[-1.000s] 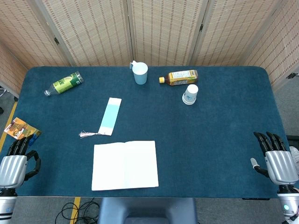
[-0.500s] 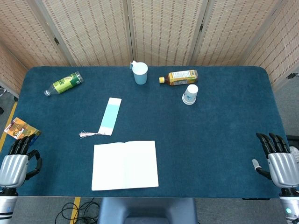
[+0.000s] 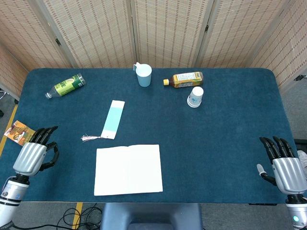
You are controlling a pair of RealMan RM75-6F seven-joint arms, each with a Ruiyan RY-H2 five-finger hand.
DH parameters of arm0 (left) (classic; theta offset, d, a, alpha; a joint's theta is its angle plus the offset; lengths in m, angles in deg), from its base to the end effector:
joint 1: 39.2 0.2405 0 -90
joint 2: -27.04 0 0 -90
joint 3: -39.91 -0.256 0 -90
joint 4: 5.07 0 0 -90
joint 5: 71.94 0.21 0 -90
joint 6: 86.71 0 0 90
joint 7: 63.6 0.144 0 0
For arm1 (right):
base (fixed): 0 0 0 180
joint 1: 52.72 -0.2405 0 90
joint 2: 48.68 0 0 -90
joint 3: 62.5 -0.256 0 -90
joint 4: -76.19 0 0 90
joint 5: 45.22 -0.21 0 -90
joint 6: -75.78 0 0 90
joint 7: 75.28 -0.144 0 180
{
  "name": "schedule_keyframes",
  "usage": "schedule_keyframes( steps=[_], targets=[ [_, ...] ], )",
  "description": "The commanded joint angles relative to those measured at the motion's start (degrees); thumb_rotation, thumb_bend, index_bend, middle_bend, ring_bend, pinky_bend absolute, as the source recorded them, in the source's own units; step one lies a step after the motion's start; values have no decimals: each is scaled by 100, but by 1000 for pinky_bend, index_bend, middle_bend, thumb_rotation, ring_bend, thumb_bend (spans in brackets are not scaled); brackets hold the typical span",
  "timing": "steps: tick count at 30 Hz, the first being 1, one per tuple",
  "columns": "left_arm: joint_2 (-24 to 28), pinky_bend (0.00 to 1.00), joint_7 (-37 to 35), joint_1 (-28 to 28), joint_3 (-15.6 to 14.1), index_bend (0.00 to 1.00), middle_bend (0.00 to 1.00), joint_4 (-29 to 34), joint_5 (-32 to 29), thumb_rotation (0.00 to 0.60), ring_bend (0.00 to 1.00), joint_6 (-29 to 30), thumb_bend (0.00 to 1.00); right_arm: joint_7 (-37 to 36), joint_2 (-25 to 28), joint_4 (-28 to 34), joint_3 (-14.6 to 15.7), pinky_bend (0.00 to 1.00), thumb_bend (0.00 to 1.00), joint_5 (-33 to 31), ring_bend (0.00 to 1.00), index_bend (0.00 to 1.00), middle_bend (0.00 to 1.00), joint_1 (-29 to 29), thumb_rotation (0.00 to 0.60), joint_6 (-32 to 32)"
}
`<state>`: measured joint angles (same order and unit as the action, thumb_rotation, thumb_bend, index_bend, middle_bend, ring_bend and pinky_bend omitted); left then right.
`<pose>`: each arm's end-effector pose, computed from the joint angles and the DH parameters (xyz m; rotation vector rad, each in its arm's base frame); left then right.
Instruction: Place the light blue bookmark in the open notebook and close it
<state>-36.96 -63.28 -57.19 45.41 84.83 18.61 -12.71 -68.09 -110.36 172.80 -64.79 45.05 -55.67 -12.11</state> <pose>-0.2662 0.2565 0.1409 -1.6755 -0.7693 -0.9682 -0.2933 -0.1676 0.1669 1.4387 -0.7906 0.8764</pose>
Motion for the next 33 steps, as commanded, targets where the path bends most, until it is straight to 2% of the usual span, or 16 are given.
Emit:
schedule_keyframes(
  steps=[1,4,7,8,11,13,17,19,21,25,27,31,33],
  targets=[
    [60,137,-268,-420,108,0,92,-52,-4,600,137,-500,364,46,25,55,13,101,284,40,62,78,141,-7,600,1],
    [0,136,-363,-712,196,0,66,-124,-183,600,115,-916,361,95,42,110,23,101,284,97,62,78,143,-17,600,0],
    [-22,135,-399,-991,265,0,7,-110,-475,587,7,-1430,291,139,49,152,40,101,285,146,62,79,146,-27,600,13],
    [-40,135,-409,-1059,288,0,0,-115,-554,567,0,-1541,269,148,50,162,45,101,284,156,62,79,146,-27,600,14],
    [-161,128,-467,-1215,362,0,0,-196,-790,439,0,-1751,219,165,52,188,60,101,284,174,62,78,146,-11,600,-4],
    [-260,124,-543,-1260,404,0,0,-265,-906,386,0,-1767,204,173,54,195,69,101,284,175,62,78,145,8,600,-21],
    [-412,122,-567,-1298,442,0,0,-393,-1141,368,0,-1789,201,179,50,191,74,101,284,157,62,79,146,27,600,-26],
    [-484,121,-486,-1305,456,0,0,-432,-1274,398,0,-1779,201,181,52,194,73,101,284,157,62,79,146,25,600,-21],
    [-518,120,-379,-1335,453,0,0,-458,-1394,482,0,-1833,201,188,61,197,68,101,284,172,62,79,146,17,600,-20],
    [-699,117,-223,-1451,484,0,0,-676,-1625,572,0,-1970,201,190,79,208,50,101,285,168,62,79,146,-11,600,15],
    [-817,116,-209,-1540,507,0,0,-816,-1739,598,0,-2093,201,197,88,205,48,101,285,181,62,78,146,-27,600,34],
    [-1024,115,-171,-1758,557,26,0,-1068,-1929,600,1,-2385,204,174,102,195,34,101,285,139,62,79,146,-54,600,92],
    [-1155,115,-146,-1885,592,61,6,-1219,-2036,600,6,-2537,263,164,110,191,23,101,286,129,62,79,145,-65,600,101]
  ],
)
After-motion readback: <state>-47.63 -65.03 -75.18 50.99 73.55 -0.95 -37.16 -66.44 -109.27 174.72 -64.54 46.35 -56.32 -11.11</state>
